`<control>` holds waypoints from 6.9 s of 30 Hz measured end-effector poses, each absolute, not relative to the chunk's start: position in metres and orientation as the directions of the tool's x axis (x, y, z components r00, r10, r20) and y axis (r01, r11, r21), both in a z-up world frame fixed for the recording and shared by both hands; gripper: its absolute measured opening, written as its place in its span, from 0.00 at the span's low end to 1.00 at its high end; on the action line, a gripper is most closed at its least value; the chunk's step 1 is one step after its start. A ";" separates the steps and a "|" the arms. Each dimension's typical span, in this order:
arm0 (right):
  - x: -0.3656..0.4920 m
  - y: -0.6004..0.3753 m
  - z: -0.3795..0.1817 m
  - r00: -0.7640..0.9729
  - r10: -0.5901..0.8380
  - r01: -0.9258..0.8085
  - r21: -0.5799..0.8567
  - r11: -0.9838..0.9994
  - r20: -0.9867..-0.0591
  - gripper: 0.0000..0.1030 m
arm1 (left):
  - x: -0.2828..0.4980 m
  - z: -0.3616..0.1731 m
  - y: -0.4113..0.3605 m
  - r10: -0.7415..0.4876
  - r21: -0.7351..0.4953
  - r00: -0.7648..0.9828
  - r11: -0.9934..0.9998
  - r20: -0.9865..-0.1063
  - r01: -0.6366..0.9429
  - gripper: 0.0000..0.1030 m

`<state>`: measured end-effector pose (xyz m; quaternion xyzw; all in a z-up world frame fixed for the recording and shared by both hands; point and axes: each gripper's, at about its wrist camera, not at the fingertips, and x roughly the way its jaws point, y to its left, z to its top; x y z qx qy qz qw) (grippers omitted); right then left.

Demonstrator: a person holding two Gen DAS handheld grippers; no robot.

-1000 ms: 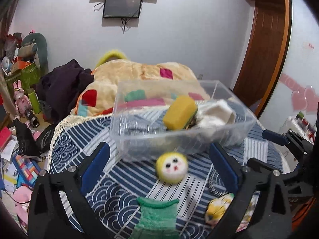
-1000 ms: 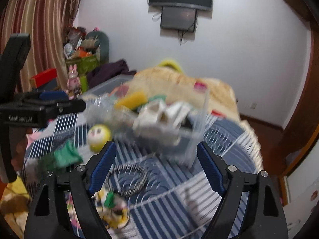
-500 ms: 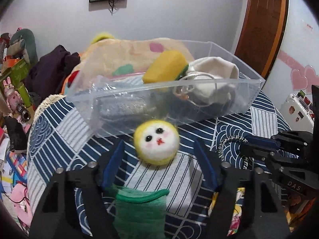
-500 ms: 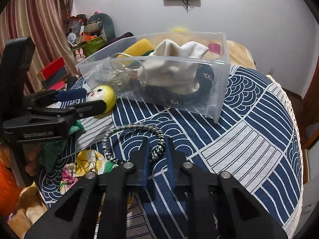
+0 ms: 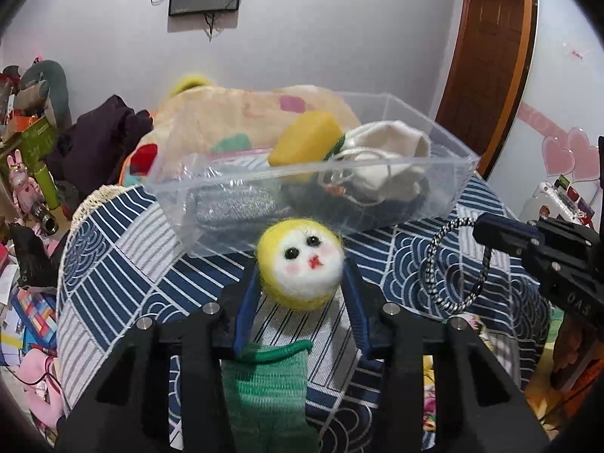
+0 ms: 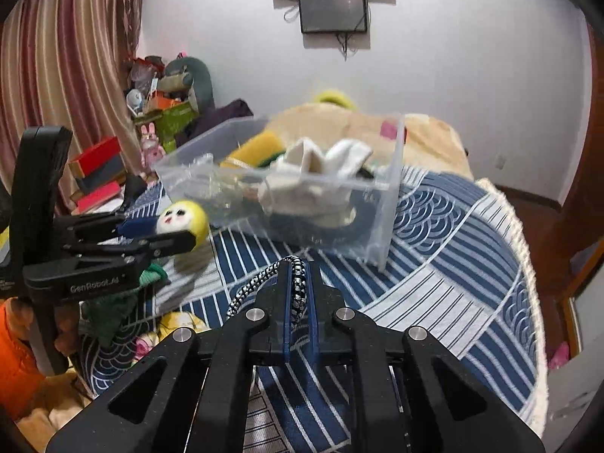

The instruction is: Organize soft objects

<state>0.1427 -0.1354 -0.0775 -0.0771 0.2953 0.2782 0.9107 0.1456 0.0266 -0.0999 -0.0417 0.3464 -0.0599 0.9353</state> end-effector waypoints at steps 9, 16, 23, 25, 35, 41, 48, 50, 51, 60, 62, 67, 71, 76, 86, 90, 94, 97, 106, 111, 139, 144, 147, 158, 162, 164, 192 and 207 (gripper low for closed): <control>0.131 -0.141 -0.046 0.729 0.482 -0.554 -0.004 0.833 -0.485 0.06 | 0.125 -0.063 0.034 -0.135 -0.122 0.818 0.989 -0.559 0.079 0.41; 0.140 -0.138 -0.020 0.773 0.491 -0.536 0.001 0.844 -0.401 0.06 | 0.131 -0.037 0.047 -0.105 -0.118 0.861 0.992 -0.498 0.053 0.41; 0.163 -0.126 -0.008 0.791 0.483 -0.516 0.015 0.857 -0.375 0.06 | 0.153 -0.029 0.065 -0.091 -0.148 0.867 0.989 -0.490 0.020 0.41; 0.172 -0.120 -0.007 0.792 0.478 -0.511 0.017 0.859 -0.380 0.06 | 0.163 -0.032 0.069 -0.097 -0.165 0.861 0.986 -0.500 0.015 0.41; 0.197 -0.094 -0.031 0.769 0.434 -0.497 -0.014 0.867 -0.469 0.06 | 0.199 -0.062 0.069 -0.074 -0.141 0.809 0.990 -0.583 -0.010 0.41; 0.203 -0.091 -0.050 0.742 0.410 -0.501 -0.034 0.865 -0.530 0.06 | 0.208 -0.076 0.066 -0.072 -0.129 0.792 0.992 -0.606 -0.008 0.42; 0.200 -0.096 -0.050 0.727 0.403 -0.512 -0.047 0.858 -0.557 0.08 | 0.206 -0.073 0.066 -0.057 -0.112 0.787 0.994 -0.615 -0.016 0.51; 0.199 -0.097 -0.047 0.724 0.405 -0.515 -0.048 0.856 -0.558 0.13 | 0.201 -0.070 0.065 -0.053 -0.105 0.790 0.994 -0.611 -0.014 0.58; 0.195 -0.099 -0.045 0.726 0.408 -0.517 -0.049 0.854 -0.553 0.18 | 0.199 -0.069 0.065 -0.050 -0.100 0.794 0.995 -0.606 -0.014 0.62; 0.158 -0.117 -0.016 0.773 0.435 -0.517 -0.061 0.854 -0.462 0.69 | 0.161 -0.044 0.057 -0.049 -0.074 0.829 0.997 -0.557 0.009 0.84; 0.147 -0.121 -0.010 0.786 0.437 -0.513 -0.067 0.856 -0.437 0.85 | 0.148 -0.038 0.055 -0.043 -0.068 0.840 0.998 -0.541 0.007 0.94; 0.117 -0.122 -0.008 0.803 0.437 -0.518 -0.113 0.848 -0.405 1.00 | 0.120 -0.030 0.052 -0.049 -0.065 0.852 0.998 -0.522 0.018 0.99; 0.103 -0.116 -0.022 0.782 0.443 -0.547 -0.140 0.826 -0.439 1.00 | 0.103 -0.035 0.050 -0.049 -0.065 0.840 0.998 -0.540 0.017 0.99; 0.098 -0.117 -0.053 0.717 0.453 -0.578 -0.090 0.811 -0.529 1.00 | 0.088 -0.058 0.047 -0.048 -0.058 0.803 0.998 -0.594 0.017 0.99; 0.098 -0.117 -0.112 0.562 0.457 -0.594 0.049 0.803 -0.689 1.00 | 0.077 -0.119 0.046 -0.045 -0.075 0.704 0.997 -0.709 -0.012 0.99; 0.092 -0.107 -0.126 0.521 0.462 -0.635 0.036 0.771 -0.717 0.89 | 0.078 -0.133 0.048 -0.050 -0.093 0.690 0.995 -0.722 -0.025 0.99; 0.087 -0.102 -0.129 0.532 0.446 -0.645 -0.004 0.764 -0.720 0.73 | 0.080 -0.144 0.044 -0.068 -0.098 0.673 0.995 -0.737 -0.007 0.72; 0.087 -0.104 -0.128 0.525 0.461 -0.650 0.013 0.760 -0.716 0.48 | 0.077 -0.144 0.043 -0.065 -0.095 0.688 0.995 -0.723 -0.006 0.64; 0.090 -0.114 -0.114 0.548 0.499 -0.636 0.053 0.770 -0.672 0.13 | 0.069 -0.129 0.042 -0.055 -0.077 0.731 0.997 -0.680 0.003 0.40; 0.094 -0.126 -0.092 0.599 0.507 -0.610 0.057 0.790 -0.620 0.13 | 0.071 -0.111 0.041 -0.064 -0.084 0.767 0.996 -0.639 0.014 0.38; 0.176 -0.132 -0.022 0.773 0.443 -0.458 0.084 0.885 -0.454 0.13 | 0.177 -0.028 0.028 -0.140 -0.116 0.872 0.989 -0.468 0.096 0.38; 0.192 -0.125 -0.040 0.751 0.418 -0.440 0.083 0.894 -0.511 0.13 | 0.204 -0.042 0.029 -0.146 -0.133 0.846 0.987 -0.513 0.089 0.38; 0.190 -0.123 -0.046 0.745 0.412 -0.446 0.067 0.892 -0.525 0.13 | 0.219 -0.052 0.029 -0.144 -0.137 0.829 0.987 -0.541 0.083 0.38; 0.194 -0.126 -0.046 0.742 0.377 -0.432 0.035 0.901 -0.553 0.44 | 0.223 -0.058 0.025 -0.139 -0.116 0.810 0.989 -0.570 0.088 0.57; 0.184 -0.130 -0.037 0.763 0.382 -0.435 0.022 0.900 -0.522 0.52 | 0.207 -0.046 0.024 -0.148 -0.115 0.827 0.988 -0.542 0.102 0.63; 0.180 -0.132 -0.031 0.777 0.374 -0.426 0.015 0.905 -0.506 0.60 | 0.197 -0.037 0.023 -0.146 -0.109 0.840 0.989 -0.522 0.104 0.67; 0.057 -0.153 0.045 0.830 0.519 -0.523 0.036 0.851 -0.206 0.93 | 0.030 0.050 0.019 -0.105 -0.100 0.958 0.992 -0.266 0.081 1.00; 0.051 -0.157 0.027 0.834 0.501 -0.502 0.057 0.863 -0.231 0.99 | 0.011 0.037 0.011 -0.068 -0.072 0.964 0.996 -0.258 0.051 1.00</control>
